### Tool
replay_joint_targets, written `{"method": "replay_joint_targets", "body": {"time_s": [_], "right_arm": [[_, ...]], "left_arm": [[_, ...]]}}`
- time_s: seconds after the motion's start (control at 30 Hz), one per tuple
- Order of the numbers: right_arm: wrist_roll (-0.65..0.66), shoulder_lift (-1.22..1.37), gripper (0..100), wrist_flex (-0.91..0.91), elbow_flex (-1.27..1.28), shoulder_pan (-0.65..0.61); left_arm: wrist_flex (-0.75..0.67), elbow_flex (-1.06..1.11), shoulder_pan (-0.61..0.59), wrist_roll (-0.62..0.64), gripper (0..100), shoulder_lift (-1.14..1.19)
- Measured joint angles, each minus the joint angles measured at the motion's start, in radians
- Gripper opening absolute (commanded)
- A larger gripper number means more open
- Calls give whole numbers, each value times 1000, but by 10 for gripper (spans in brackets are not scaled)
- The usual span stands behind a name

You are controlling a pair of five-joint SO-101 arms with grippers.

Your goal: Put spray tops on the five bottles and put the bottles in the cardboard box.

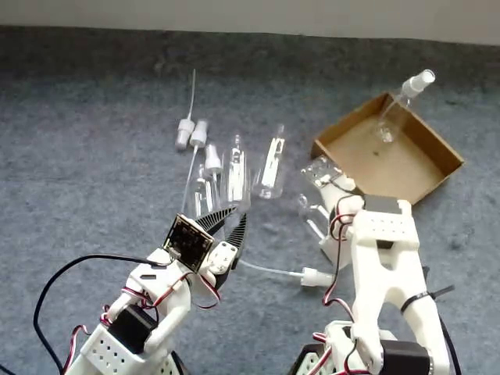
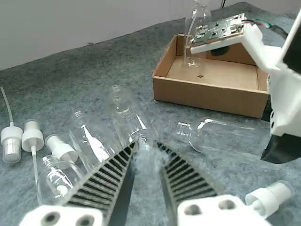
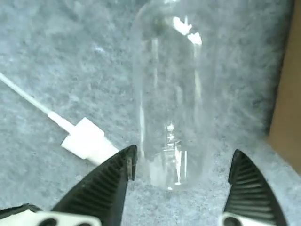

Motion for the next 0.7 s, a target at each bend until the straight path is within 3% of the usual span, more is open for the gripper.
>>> {"method": "replay_joint_targets", "body": {"time_s": [0.3, 0.4, 0.7], "right_arm": [[0, 0, 272, 84, -184, -63], [-57, 0, 272, 83, -196, -123], [-129, 0, 272, -66, -196, -221]], "left_arm": [[0, 0, 0, 0, 5, 0], [0, 0, 0, 0, 5, 0], [0, 0, 0, 0, 5, 0]]}}
